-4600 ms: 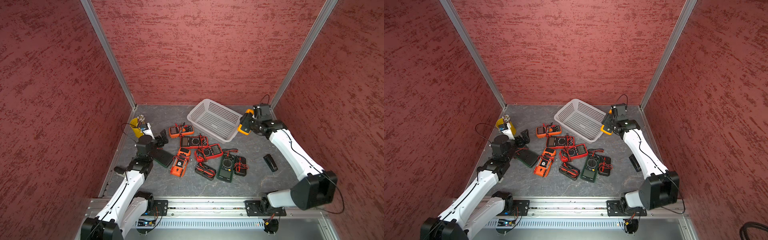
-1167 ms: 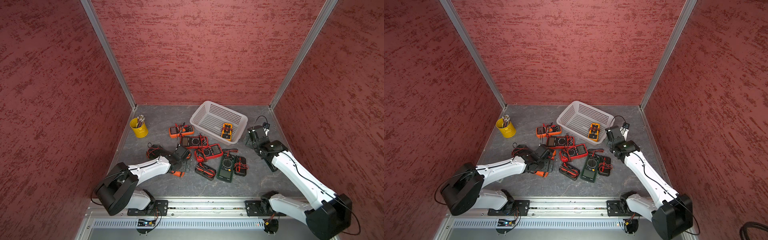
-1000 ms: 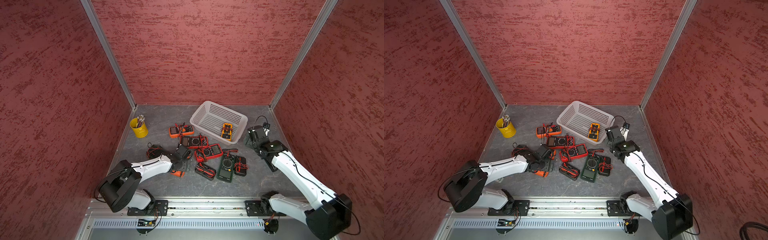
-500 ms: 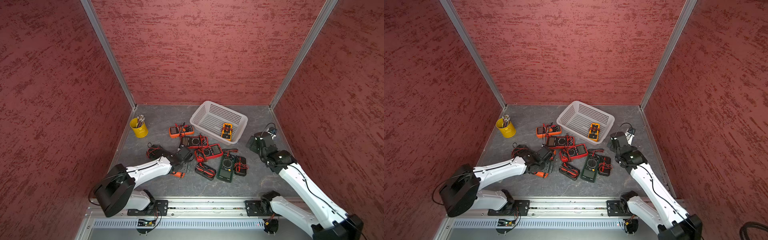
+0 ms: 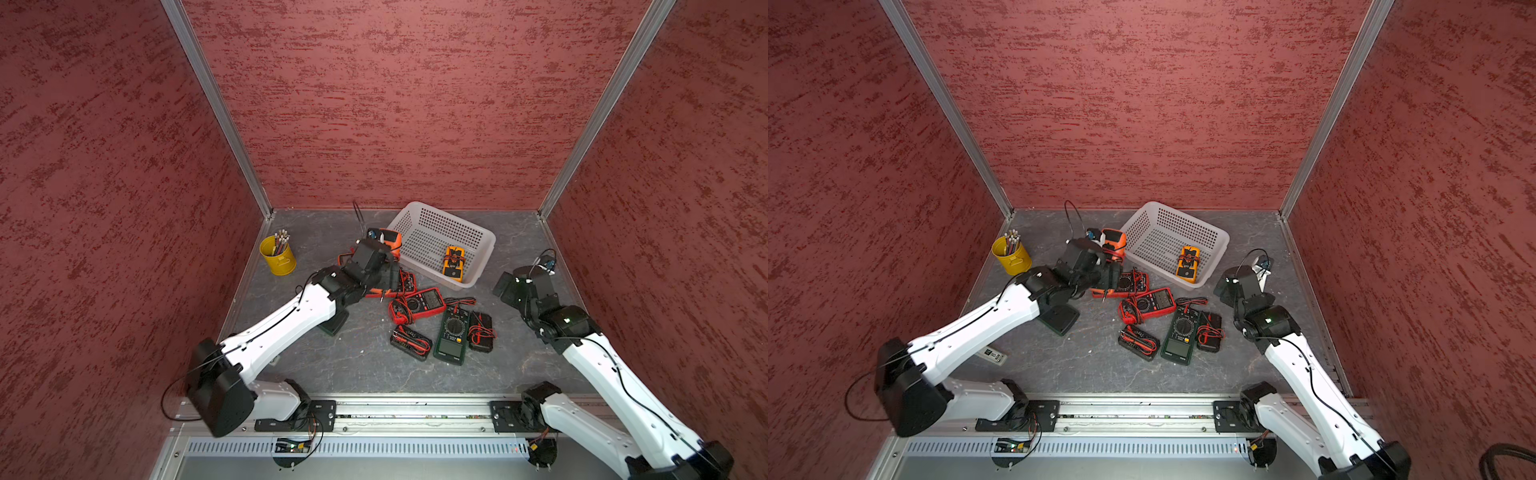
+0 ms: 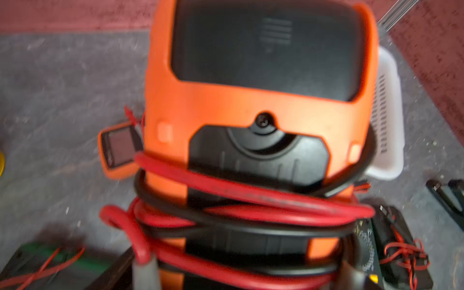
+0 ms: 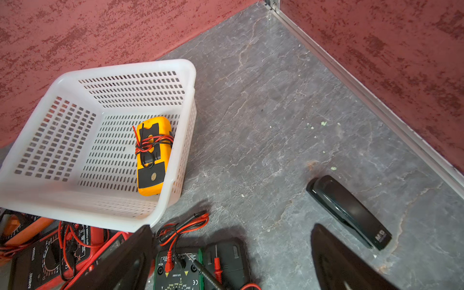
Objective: Put the multimeter into the basket
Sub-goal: Pick up the multimeter from the center of the board, then place the multimeter in the basket.
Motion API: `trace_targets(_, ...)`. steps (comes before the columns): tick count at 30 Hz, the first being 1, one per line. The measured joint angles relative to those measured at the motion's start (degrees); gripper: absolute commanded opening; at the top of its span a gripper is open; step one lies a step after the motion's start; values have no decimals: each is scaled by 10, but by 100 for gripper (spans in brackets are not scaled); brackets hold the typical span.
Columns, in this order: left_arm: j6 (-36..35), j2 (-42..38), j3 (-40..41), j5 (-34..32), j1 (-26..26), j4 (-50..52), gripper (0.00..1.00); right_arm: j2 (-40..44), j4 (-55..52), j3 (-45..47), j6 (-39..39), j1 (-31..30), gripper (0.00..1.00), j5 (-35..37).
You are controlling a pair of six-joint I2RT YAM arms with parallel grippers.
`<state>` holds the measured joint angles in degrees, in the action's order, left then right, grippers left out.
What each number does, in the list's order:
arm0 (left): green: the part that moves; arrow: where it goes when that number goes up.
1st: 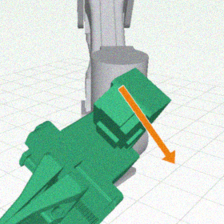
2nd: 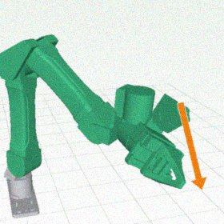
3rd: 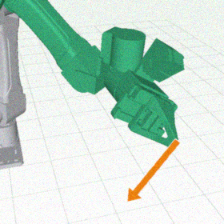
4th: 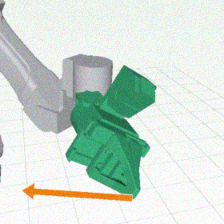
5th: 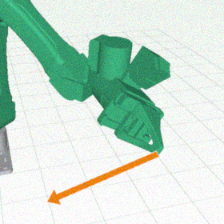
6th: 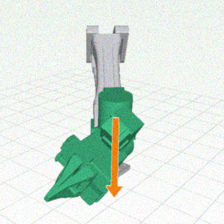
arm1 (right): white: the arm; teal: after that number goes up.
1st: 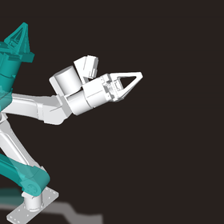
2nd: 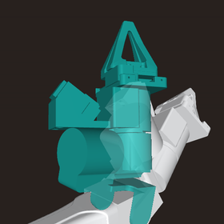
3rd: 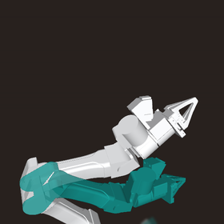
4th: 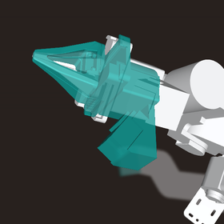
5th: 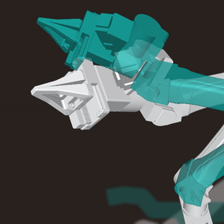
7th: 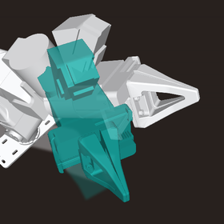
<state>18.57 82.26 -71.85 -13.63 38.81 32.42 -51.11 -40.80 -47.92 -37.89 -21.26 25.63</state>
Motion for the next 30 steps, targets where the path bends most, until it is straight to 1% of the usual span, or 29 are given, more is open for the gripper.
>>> trace_targets(4,-30,137,-142,30,-25,-7,0,-5,8,0,6,0,99,-10)
trace_targets(9,-63,302,-326,57,-42,-1,0,-13,28,0,8,0,99,-31)
trace_targets(18,-68,516,-562,136,-49,23,0,-41,51,0,4,0,99,-64)
trace_targets(20,-63,552,-597,153,-49,32,0,-41,55,0,3,0,99,-68)
trace_targets(22,-57,576,-615,168,-48,36,0,-41,56,0,2,0,99,-72)
trace_targets(25,-49,598,-621,183,-44,39,0,-41,56,0,0,0,99,-75)
trace_targets(30,-48,618,-626,174,-29,49,0,-41,56,0,-3,0,99,-75)
